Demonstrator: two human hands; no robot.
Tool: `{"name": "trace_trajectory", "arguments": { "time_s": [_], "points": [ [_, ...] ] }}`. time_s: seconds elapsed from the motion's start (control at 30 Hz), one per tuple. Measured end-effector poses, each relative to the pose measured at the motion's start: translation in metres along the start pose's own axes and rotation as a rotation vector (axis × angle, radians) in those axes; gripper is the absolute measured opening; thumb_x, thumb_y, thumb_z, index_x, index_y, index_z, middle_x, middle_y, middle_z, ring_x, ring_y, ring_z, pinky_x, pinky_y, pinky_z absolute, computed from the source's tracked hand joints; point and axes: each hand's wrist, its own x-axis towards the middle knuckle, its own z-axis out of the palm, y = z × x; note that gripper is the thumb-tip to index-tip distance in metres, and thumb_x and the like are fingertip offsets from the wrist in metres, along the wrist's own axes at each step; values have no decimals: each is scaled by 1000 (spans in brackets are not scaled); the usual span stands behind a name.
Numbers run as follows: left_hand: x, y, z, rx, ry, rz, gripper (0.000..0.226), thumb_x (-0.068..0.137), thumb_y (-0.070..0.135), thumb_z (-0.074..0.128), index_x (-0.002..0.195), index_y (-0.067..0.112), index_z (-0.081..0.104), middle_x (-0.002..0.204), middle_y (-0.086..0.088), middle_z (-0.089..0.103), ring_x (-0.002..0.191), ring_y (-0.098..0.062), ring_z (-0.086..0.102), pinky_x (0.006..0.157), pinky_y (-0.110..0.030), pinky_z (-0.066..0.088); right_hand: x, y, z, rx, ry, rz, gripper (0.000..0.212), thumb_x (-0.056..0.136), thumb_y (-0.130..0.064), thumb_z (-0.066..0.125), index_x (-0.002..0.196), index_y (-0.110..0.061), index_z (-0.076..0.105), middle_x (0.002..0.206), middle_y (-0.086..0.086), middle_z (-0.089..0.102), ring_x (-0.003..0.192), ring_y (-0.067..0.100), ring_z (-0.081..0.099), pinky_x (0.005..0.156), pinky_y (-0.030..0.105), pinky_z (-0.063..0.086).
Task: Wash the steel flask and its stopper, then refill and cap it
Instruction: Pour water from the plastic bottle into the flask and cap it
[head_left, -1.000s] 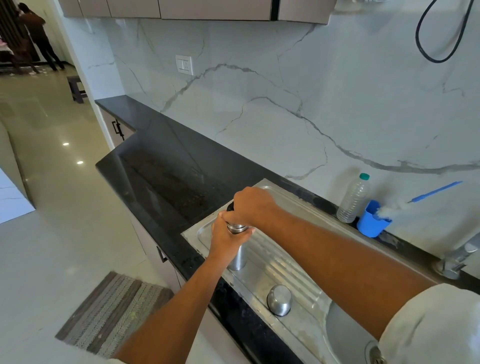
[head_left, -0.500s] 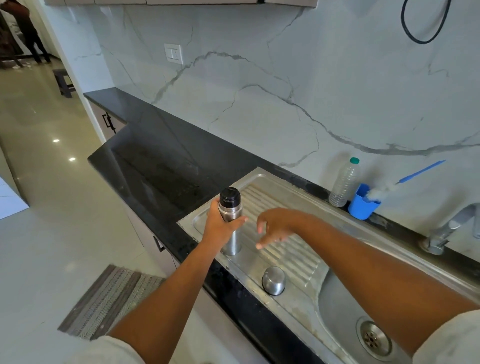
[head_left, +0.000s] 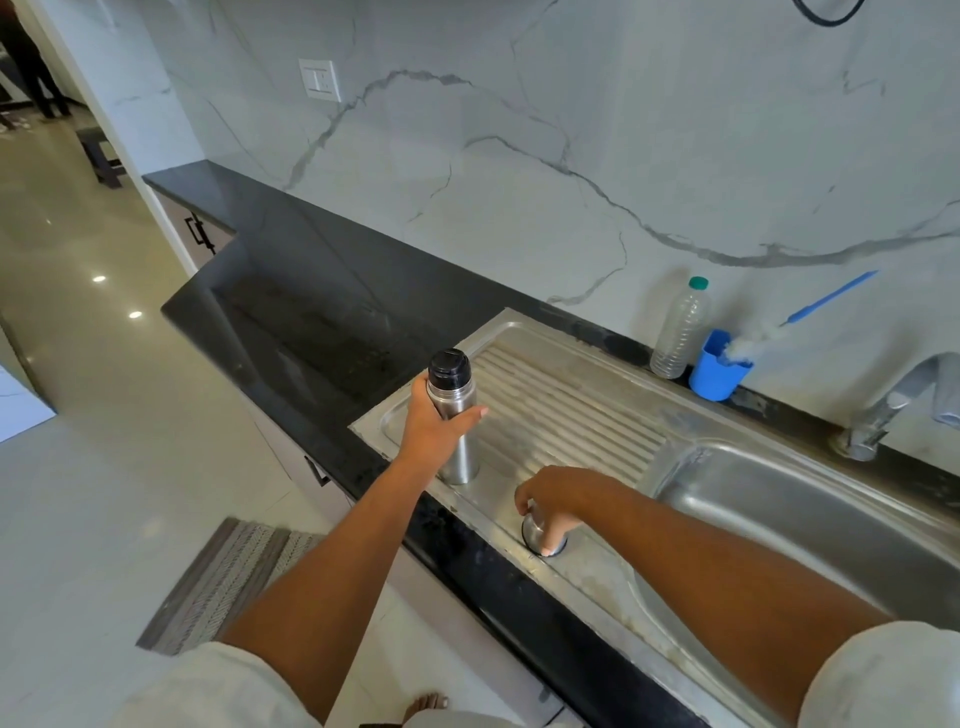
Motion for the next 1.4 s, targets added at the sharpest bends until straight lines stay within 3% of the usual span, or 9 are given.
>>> {"name": "trace_trajectory", "arguments": {
  "time_s": [0.1, 0.27, 0.43, 0.57, 0.8, 1.0, 1.13, 1.27, 1.4],
  "points": [
    [-2, 2, 0, 1, -1, -1, 95, 78, 21, 92, 153, 26, 33, 136, 3, 57, 117, -15, 56, 102, -32, 42, 0, 6, -3, 92, 94, -11, 61, 80, -30, 79, 135, -29, 54, 132, 1, 58, 109, 24, 60, 95, 42, 56],
    [-5, 4, -1, 4, -7, 30, 91, 79, 16, 91, 149, 25, 34, 126, 7, 59, 103, -2, 59, 92, -22, 43, -15, 22, -57, 377, 428, -45, 53, 74, -27, 80, 121, -27, 57, 99, -6, 64, 90, 17, 65, 81, 34, 60],
    [-4, 2, -1, 34, 15, 79, 78, 80, 9, 89, 137, 24, 37, 116, 7, 60, 98, -1, 61, 77, -12, 53, -44, 23, -123, 612, 656, -227, 53, 75, -30, 84, 121, -29, 58, 110, -5, 65, 97, 17, 66, 87, 35, 57],
    [-4, 3, -1, 32, 9, 84, 75, 81, 7, 88, 135, 22, 38, 114, 7, 61, 98, 0, 61, 71, -2, 47, -52, 6, -150, 579, 770, -377, 54, 75, -35, 82, 124, -36, 60, 120, -6, 61, 106, 14, 62, 91, 33, 56],
    [-2, -1, -2, 34, -3, 56, 72, 82, 16, 89, 132, 28, 39, 118, 4, 62, 100, -2, 63, 71, -8, 49, -45, -22, -171, 267, 679, -385, 60, 82, -23, 79, 138, -29, 59, 133, -2, 57, 115, 18, 58, 96, 28, 52],
    [3, -6, -2, 25, -12, 22, 85, 79, 29, 91, 143, 30, 35, 131, 4, 58, 117, -14, 60, 93, -25, 49, -35, -38, -185, 10, 527, -373, 57, 90, -13, 76, 143, -21, 58, 136, 4, 62, 120, 26, 60, 102, 32, 52],
    [4, -7, -3, 12, -6, 3, 84, 77, 31, 92, 139, 33, 35, 132, 5, 58, 119, -15, 60, 92, -27, 48, -27, -47, -192, -103, 490, -332, 53, 89, -13, 76, 139, -20, 62, 131, 2, 65, 114, 26, 64, 95, 29, 54],
    [4, -6, -3, 9, -12, -8, 77, 78, 28, 91, 129, 36, 35, 126, 4, 59, 110, -9, 61, 89, -25, 48, -25, -52, -198, -115, 497, -291, 47, 88, -21, 77, 134, -20, 66, 133, 0, 65, 113, 24, 64, 90, 26, 52],
    [4, -6, -2, 0, -6, 7, 76, 79, 25, 91, 128, 37, 34, 125, 8, 59, 114, -13, 62, 89, -24, 48, -21, -55, -201, -164, 521, -180, 41, 90, -47, 70, 119, -18, 71, 102, -2, 71, 89, 19, 68, 68, 22, 48]
  ]
}}
